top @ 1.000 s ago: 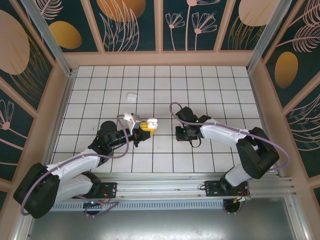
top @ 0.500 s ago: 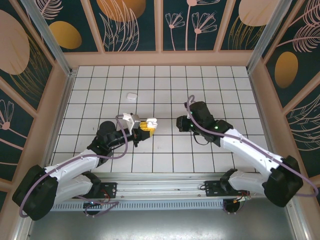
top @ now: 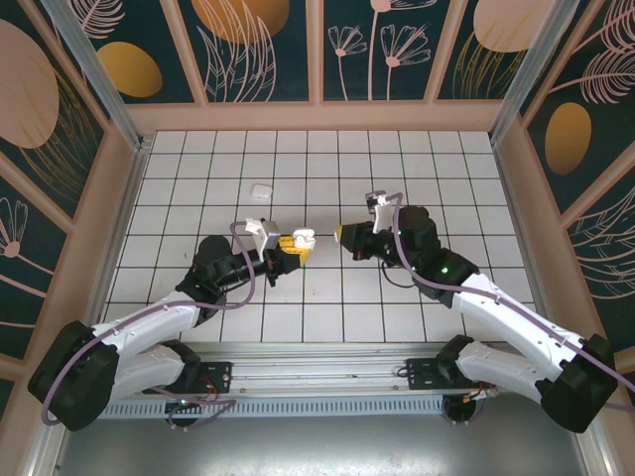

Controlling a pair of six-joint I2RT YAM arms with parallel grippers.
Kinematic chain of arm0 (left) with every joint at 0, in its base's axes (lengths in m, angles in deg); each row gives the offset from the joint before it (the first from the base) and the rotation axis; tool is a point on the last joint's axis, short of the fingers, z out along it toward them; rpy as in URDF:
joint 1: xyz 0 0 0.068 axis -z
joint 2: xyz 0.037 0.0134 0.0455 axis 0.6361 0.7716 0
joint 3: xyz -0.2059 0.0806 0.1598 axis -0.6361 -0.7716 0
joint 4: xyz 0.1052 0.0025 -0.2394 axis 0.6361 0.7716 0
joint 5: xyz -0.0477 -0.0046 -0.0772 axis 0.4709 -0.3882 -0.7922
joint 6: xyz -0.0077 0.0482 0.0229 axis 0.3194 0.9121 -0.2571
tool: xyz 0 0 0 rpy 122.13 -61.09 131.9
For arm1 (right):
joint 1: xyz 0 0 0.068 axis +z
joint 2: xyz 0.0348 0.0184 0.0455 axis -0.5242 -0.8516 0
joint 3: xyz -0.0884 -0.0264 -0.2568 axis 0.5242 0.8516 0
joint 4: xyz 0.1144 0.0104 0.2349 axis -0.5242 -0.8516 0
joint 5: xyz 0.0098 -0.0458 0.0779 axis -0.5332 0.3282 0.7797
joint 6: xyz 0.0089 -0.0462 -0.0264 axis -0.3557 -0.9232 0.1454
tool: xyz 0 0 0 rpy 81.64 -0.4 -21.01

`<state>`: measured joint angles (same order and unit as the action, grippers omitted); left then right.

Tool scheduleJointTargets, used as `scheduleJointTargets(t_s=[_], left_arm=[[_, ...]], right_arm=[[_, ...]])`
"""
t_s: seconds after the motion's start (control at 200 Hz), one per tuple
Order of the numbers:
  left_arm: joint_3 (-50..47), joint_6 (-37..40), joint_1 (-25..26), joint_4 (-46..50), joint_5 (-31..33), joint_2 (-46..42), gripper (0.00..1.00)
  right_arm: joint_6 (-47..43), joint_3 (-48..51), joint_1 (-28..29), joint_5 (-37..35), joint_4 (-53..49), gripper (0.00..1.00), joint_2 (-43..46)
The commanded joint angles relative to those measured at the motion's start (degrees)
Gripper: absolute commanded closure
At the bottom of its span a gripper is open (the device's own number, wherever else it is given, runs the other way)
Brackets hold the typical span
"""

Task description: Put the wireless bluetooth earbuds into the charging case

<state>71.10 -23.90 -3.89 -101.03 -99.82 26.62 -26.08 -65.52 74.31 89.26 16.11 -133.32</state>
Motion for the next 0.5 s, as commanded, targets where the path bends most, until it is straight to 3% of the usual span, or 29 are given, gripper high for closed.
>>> scheduleJointTargets(t_s=[0.0, 0.495], left_arm=[[1.56, -2.94, 0.11, -4.77, -1.96, 0.41, 1.00], [3.49, -4.06, 0.14, -4.75, -3.34, -2.29, 1.00]], right_arm=[[-2.19, -0.53, 1.57, 3.84, 8.03, 0.89, 0.36], [-8.30, -7.83, 6.63, 8.21, 11.47, 0.89, -2.81]])
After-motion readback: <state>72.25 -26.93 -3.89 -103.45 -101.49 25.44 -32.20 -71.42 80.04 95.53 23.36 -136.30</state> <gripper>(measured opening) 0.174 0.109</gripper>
